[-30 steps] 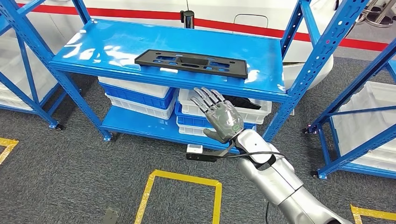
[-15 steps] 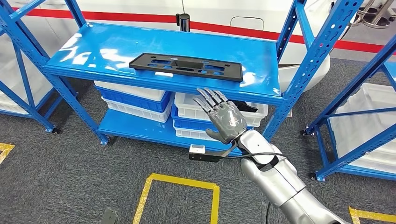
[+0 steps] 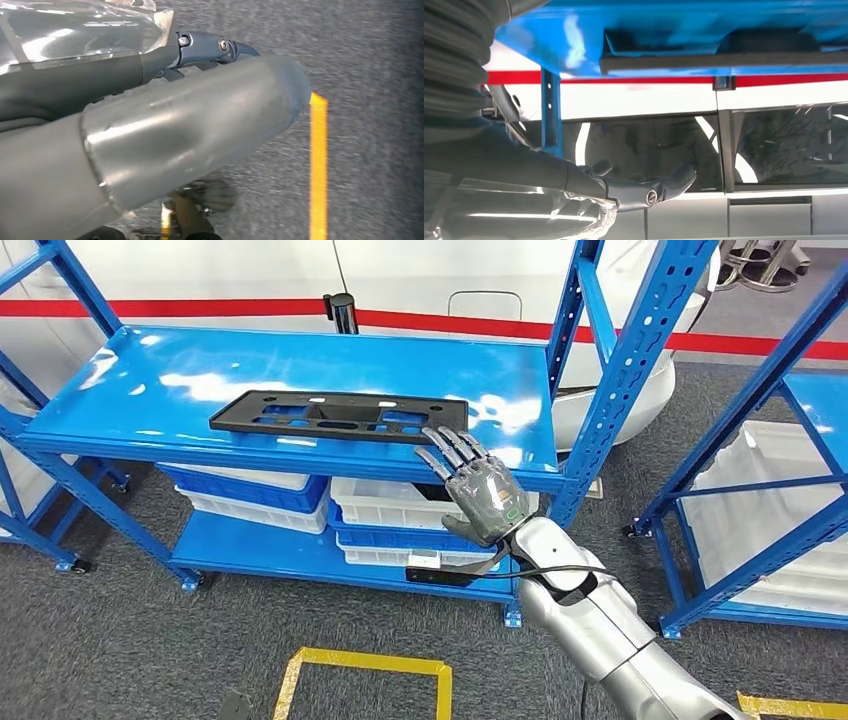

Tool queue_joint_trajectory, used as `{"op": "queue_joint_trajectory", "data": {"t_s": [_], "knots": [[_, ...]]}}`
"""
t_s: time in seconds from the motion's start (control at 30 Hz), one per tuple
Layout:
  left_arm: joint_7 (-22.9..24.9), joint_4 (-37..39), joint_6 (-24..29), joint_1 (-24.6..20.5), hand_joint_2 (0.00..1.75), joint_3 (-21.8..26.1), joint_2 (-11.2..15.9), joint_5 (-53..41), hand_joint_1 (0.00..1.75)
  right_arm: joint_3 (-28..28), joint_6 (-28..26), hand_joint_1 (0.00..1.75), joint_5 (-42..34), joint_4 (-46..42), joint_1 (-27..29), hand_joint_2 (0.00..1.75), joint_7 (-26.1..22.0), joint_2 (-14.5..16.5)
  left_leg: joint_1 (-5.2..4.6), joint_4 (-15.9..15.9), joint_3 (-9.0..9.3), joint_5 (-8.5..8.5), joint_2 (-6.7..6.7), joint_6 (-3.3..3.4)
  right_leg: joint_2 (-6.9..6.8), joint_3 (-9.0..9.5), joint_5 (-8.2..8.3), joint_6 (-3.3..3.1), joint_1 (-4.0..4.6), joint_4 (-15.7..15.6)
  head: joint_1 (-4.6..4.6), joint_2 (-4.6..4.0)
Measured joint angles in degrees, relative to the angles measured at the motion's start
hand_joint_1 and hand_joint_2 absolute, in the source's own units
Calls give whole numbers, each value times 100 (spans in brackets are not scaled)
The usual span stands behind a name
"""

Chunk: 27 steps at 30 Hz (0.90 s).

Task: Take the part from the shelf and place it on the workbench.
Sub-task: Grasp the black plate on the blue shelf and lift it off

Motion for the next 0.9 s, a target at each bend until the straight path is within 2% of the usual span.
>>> {"op": "queue_joint_trajectory", "data": {"t_s": [0.03,0.07,0.13,0.17,0.2,0.27,0.3,0.33,0.37,0.4,0.43,0.47,0.53,0.57,0.6,0.67,0.73,0.83,0.87,0.9], "knots": [[4,3,1,2,0,0,1,-3,0,1,-1,0,-1,-3,-5,175,-1,2,-24,-230,72,283,-13,41,17,86,-96,17,18,-38,0,-1],[8,5,4,2,0,0,1,-6,0,-3,-4,0,-4,-12,-10,175,-3,2,-43,-343,134,412,-28,66,35,209,-145,47,36,-76,1,-1],[15,6,12,-13,0,1,-5,-12,0,-9,-13,0,-10,-34,-42,175,-7,3,-58,-417,312,374,-54,105,47,381,-121,152,73,-69,8,-1],[14,6,15,-19,0,2,-8,-14,0,-12,-17,0,-13,-45,-60,175,-9,1,-60,-457,417,364,-60,136,28,382,-42,211,73,74,17,-1],[9,7,17,-22,0,4,-9,-15,0,-10,-20,0,-13,-49,-80,175,-13,1,-61,-481,528,364,-59,170,-4,261,20,257,71,329,33,-1],[-63,8,17,-19,0,7,-7,-10,0,-3,-23,0,-5,-52,-84,175,-22,-2,-63,-506,721,317,-52,225,-68,-211,-35,272,51,1020,53,-1],[-127,8,17,-18,0,9,-6,-2,0,2,-24,0,3,-51,-75,175,-27,-3,-65,-514,792,269,-57,238,-83,-490,-196,245,51,1290,57,0],[-195,8,17,-18,0,9,-7,7,0,5,-24,0,10,-50,-62,175,-29,-6,-69,-522,858,211,-72,247,-88,-745,-424,204,52,1439,58,0],[-254,8,17,-16,0,10,-9,15,0,7,-24,0,16,-49,-52,175,-30,-11,-78,-528,925,147,-93,249,-90,-940,-655,165,55,1446,63,0],[-302,8,17,-13,0,12,-11,20,0,8,-24,0,28,-49,-47,175,-30,-17,-92,-530,998,78,-114,250,-91,-1074,-790,147,59,1327,64,0],[-353,8,17,-11,0,16,-13,24,0,8,-24,0,48,-49,-45,175,-27,-24,-111,-532,1084,1,-130,252,-91,-1154,-738,150,73,1086,67,0],[-406,9,20,-10,0,22,-19,29,0,10,-22,0,72,-46,-41,175,-21,-31,-130,-538,1168,-76,-141,256,-90,-1189,-452,183,94,785,68,0],[-498,16,59,-18,0,35,-43,27,0,21,0,0,131,-27,-33,175,-1,-38,-154,-536,1299,-215,-169,239,-84,-1163,384,235,144,276,48,-1],[-519,20,86,-26,0,40,-59,21,0,30,14,0,165,-16,-32,175,12,-33,-151,-547,1336,-262,-185,213,-75,-1120,711,219,165,146,39,-1],[-527,24,110,-30,0,42,-74,13,0,39,27,0,207,-8,-37,175,29,-25,-150,-525,1368,-275,-200,181,-71,-1077,873,173,177,82,34,-1],[-525,25,123,-31,0,43,-88,0,0,63,42,0,324,-2,-50,175,92,25,-156,-437,1392,-271,-197,132,-63,-923,950,73,105,-36,54,0],[-533,26,109,-46,0,42,-92,-12,0,105,83,0,429,7,-62,175,167,99,-152,-107,1245,-347,-158,89,-74,-756,935,20,4,-149,56,0],[-552,26,100,-88,0,44,-90,-18,0,199,181,0,525,55,-10,175,250,187,-64,759,622,-716,-117,-41,-81,-656,868,-42,-24,-193,45,0],[-549,26,107,-92,0,45,-89,-19,0,227,198,0,547,82,39,175,278,207,-23,911,438,-759,-102,-93,-77,-635,837,-40,-36,-192,43,0],[-543,26,116,-92,0,46,-86,-20,0,252,206,0,564,110,91,175,303,224,20,895,332,-683,-83,-148,-72,-608,801,-20,-54,-188,44,0]]}}
